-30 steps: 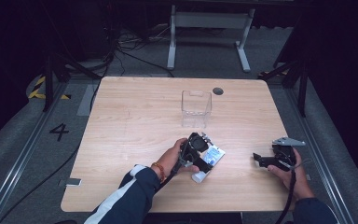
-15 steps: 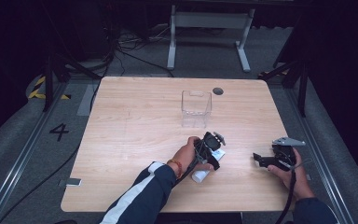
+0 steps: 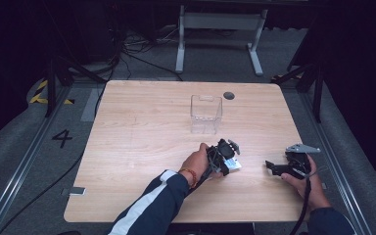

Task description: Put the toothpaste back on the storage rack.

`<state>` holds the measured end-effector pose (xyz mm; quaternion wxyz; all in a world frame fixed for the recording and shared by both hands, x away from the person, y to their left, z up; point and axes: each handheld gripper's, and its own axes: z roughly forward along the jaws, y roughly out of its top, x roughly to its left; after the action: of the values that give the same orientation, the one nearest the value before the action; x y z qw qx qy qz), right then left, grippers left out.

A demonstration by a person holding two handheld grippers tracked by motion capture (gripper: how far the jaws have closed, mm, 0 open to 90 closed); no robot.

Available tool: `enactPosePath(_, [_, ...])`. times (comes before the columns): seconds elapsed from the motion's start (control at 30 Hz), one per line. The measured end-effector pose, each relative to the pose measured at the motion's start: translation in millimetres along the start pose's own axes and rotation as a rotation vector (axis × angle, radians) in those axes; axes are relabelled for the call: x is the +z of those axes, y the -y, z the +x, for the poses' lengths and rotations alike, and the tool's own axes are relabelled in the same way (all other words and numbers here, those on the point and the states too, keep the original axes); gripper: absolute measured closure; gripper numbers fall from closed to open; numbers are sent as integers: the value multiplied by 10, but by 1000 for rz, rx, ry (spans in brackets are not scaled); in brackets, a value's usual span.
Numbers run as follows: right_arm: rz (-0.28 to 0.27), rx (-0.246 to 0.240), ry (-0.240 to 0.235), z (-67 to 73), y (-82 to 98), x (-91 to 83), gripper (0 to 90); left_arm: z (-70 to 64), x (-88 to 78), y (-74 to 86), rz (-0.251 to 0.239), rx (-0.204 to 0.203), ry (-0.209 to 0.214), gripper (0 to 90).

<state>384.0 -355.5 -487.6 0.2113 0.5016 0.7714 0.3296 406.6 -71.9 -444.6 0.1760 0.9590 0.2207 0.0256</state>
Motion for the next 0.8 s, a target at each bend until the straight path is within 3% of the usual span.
enactPosePath(0.13, [0,0,-1,2,1,-1,52,-17,-57,39,-21,31,-3,639])
enactPosePath(0.3, [-1,-2,-3,4,4,-4,53,1,-131,151,-73,33,20,679])
enactPosePath(0.43, [-1,-4,-3,3,4,-4,53,35,-224,257,-147,27,33,687])
enactPosePath(0.47, [0,-6,-3,2,5,-4,53,44,-264,303,-194,17,27,689])
enactPosePath(0.53, [0,-5,-3,3,6,-5,53,60,-292,327,-209,19,34,691])
enactPosePath(0.7, [0,-4,-4,4,6,-6,53,124,-416,482,-342,-7,47,697])
enactPosePath(0.8, [1,-5,-6,4,6,-7,53,146,-487,522,-396,-4,45,698])
